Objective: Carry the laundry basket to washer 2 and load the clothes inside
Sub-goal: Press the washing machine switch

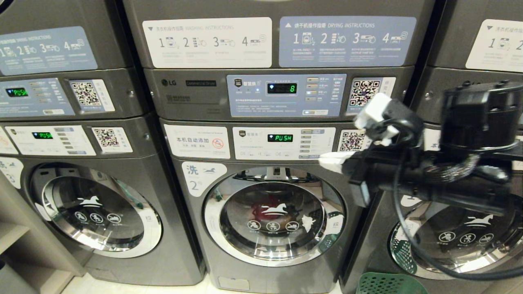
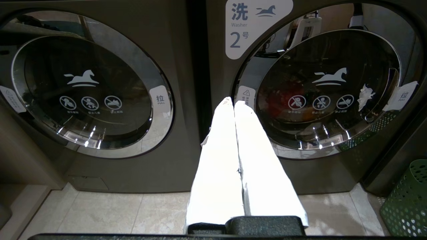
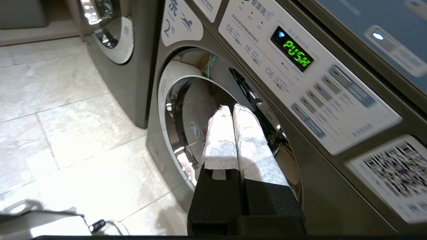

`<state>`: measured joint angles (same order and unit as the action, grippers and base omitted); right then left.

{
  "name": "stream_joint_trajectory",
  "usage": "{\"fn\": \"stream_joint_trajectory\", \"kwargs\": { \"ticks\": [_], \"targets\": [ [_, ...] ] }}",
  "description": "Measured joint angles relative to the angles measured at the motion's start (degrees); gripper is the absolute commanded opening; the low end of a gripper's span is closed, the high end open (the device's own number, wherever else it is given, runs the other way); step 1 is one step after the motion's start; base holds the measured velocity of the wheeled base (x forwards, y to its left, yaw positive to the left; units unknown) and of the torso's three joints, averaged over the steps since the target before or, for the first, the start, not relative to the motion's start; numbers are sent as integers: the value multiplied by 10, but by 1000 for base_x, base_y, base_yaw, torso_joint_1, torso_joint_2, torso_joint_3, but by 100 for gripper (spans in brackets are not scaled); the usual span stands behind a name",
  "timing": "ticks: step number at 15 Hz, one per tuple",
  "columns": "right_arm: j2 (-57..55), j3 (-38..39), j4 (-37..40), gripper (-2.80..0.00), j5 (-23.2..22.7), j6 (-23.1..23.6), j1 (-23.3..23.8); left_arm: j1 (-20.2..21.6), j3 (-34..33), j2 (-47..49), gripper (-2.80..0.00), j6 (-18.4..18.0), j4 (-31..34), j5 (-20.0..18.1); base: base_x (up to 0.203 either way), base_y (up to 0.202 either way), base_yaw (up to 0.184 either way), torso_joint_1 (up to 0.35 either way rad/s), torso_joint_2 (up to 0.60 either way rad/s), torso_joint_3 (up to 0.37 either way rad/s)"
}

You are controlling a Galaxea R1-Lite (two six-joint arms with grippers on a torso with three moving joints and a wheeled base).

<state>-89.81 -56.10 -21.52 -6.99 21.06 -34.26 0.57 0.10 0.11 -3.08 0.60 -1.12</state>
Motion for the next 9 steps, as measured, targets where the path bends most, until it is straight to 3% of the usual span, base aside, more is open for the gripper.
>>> {"fn": "stream_joint_trajectory", "kwargs": {
  "ticks": [2, 4, 6, 9],
  "targets": [
    [-56, -10, -54, -280, 68, -12, -21, 0, 0, 0, -280, 0, 0, 0, 0, 0, 0, 0, 0, 0],
    [-82, -12, -64, -280, 126, -32, -13, 0, 0, 0, -280, 0, 0, 0, 0, 0, 0, 0, 0, 0],
    [-92, -14, -66, -280, 132, -37, 29, 0, 0, 0, -280, 0, 0, 0, 0, 0, 0, 0, 0, 0],
    [-94, -19, -76, -280, 94, -71, 82, 0, 0, 0, -280, 0, 0, 0, 0, 0, 0, 0, 0, 0]
  ]
}}
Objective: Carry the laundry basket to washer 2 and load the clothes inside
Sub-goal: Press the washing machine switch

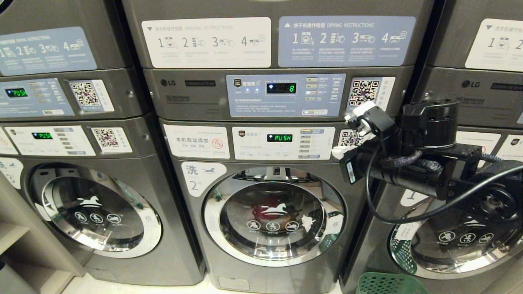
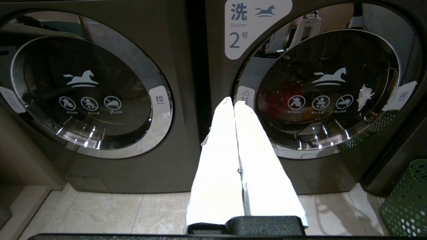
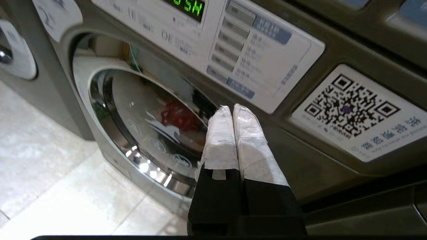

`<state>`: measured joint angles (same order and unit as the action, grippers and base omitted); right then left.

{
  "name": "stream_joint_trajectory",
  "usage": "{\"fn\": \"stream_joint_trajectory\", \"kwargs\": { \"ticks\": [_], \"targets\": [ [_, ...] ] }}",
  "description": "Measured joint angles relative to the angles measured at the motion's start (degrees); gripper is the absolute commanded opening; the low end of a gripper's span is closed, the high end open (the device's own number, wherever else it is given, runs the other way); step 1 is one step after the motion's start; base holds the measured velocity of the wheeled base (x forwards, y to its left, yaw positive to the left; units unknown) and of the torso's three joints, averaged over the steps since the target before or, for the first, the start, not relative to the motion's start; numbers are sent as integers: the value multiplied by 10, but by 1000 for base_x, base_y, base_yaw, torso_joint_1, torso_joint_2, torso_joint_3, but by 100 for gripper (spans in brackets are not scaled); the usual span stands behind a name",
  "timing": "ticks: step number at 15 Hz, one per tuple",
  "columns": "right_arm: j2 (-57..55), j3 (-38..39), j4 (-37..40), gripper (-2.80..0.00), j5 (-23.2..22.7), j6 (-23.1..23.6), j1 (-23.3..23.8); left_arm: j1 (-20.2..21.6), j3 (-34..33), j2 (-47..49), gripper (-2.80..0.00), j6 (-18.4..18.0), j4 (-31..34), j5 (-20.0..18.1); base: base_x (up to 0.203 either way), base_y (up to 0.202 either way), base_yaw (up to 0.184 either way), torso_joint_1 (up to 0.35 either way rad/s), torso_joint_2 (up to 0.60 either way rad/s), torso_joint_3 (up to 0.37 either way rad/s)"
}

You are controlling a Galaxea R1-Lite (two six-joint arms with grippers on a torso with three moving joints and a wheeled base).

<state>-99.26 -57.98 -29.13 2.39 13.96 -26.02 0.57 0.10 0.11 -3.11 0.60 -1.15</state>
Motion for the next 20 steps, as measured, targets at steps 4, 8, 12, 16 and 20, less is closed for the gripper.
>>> {"fn": "stream_joint_trajectory", "kwargs": {
  "ticks": [4, 8, 12, 16, 20],
  "targets": [
    [-35, -17, -108, -280, -39, -2, 8, 0, 0, 0, -280, 0, 0, 0, 0, 0, 0, 0, 0, 0],
    [-84, -20, -180, -280, -51, 1, 8, 0, 0, 0, -280, 0, 0, 0, 0, 0, 0, 0, 0, 0],
    [-114, -26, -210, -280, -54, 1, 10, 0, 0, 0, -280, 0, 0, 0, 0, 0, 0, 0, 0, 0],
    [-143, -35, -220, -280, -56, 1, 12, 0, 0, 0, -280, 0, 0, 0, 0, 0, 0, 0, 0, 0],
    [-166, -67, -220, -280, -56, 1, 12, 0, 0, 0, -280, 0, 0, 0, 0, 0, 0, 0, 0, 0]
  ]
}}
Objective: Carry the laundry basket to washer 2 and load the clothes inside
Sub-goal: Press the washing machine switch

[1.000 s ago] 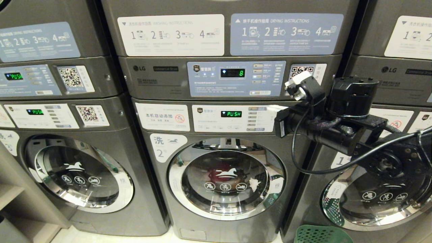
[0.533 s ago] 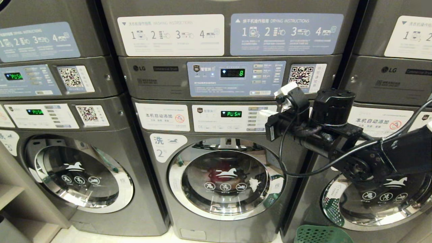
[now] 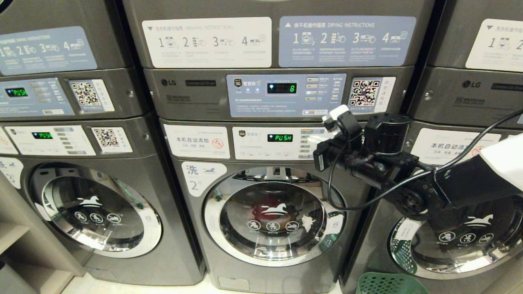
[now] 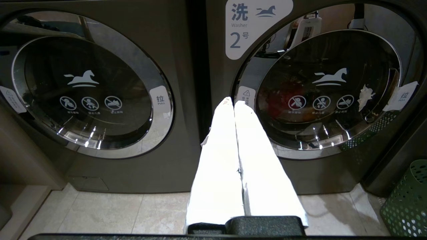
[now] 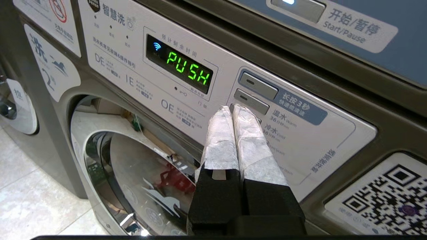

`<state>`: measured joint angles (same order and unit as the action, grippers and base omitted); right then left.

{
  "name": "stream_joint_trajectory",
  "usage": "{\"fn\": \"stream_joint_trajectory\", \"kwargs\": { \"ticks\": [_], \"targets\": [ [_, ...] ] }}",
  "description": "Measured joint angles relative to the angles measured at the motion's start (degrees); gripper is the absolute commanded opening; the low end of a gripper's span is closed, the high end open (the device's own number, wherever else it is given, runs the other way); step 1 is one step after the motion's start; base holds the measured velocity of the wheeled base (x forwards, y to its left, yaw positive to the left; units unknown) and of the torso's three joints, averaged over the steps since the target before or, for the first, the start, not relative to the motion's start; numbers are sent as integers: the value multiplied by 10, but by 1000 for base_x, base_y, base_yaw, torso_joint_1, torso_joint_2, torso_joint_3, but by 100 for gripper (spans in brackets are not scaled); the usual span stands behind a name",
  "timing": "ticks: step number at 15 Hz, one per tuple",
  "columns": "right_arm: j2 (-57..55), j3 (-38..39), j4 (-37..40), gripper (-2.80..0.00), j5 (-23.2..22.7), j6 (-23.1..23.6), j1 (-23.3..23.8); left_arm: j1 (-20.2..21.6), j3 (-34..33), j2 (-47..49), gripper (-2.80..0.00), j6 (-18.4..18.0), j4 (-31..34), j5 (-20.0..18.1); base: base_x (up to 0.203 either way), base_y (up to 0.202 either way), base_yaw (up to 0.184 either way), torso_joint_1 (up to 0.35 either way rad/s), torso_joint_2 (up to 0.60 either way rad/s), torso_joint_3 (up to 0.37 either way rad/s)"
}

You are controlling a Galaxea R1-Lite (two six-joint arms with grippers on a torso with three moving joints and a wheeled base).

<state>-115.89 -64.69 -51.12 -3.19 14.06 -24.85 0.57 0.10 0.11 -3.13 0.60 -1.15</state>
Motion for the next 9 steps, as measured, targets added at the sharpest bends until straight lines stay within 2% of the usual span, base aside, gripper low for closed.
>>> {"fn": "stream_joint_trajectory", "kwargs": {
  "ticks": [9],
  "targets": [
    [-41, -40, 1, -280, 4, 1, 1, 0, 0, 0, -280, 0, 0, 0, 0, 0, 0, 0, 0, 0]
  ]
}}
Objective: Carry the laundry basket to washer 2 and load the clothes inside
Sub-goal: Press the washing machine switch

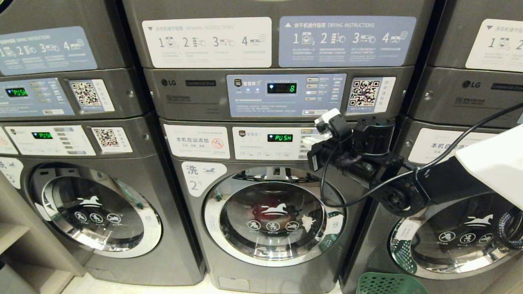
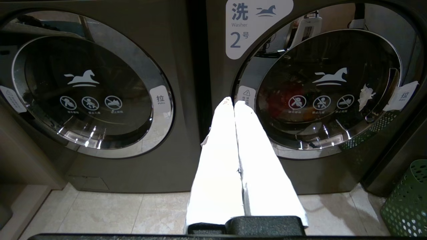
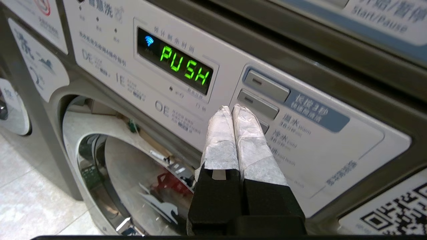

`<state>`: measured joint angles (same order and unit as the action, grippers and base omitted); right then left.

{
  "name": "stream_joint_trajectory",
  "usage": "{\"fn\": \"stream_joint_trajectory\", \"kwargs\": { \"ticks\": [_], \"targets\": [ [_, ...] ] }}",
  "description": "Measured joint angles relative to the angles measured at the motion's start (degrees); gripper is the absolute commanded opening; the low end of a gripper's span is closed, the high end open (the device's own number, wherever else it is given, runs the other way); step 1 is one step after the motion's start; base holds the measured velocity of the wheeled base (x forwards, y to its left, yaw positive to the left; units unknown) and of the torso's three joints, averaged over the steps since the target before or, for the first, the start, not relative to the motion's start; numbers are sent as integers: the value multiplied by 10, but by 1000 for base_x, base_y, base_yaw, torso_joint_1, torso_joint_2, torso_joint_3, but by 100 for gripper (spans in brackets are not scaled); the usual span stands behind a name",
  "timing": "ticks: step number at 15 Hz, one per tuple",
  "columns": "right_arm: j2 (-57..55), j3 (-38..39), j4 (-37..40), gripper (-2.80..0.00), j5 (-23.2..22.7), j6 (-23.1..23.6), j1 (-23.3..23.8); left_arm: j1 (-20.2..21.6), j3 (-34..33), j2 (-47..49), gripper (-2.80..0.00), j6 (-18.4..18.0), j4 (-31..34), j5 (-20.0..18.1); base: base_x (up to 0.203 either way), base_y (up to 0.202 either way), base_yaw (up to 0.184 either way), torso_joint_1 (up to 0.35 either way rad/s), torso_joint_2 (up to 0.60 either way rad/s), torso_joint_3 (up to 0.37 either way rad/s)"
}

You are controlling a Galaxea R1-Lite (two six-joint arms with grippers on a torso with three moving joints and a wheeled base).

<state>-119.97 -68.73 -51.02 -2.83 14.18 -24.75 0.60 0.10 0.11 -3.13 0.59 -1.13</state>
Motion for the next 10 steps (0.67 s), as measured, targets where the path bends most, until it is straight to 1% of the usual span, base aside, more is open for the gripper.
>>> {"fn": "stream_joint_trajectory", "kwargs": {
  "ticks": [3, 10],
  "targets": [
    [-14, -24, 0, -280, 2, 1, 5, 0, 0, 0, -280, 0, 0, 0, 0, 0, 0, 0, 0, 0],
    [-30, -35, 0, -280, 4, 2, 16, 0, 0, 0, -280, 0, 0, 0, 0, 0, 0, 0, 0, 0]
  ]
}}
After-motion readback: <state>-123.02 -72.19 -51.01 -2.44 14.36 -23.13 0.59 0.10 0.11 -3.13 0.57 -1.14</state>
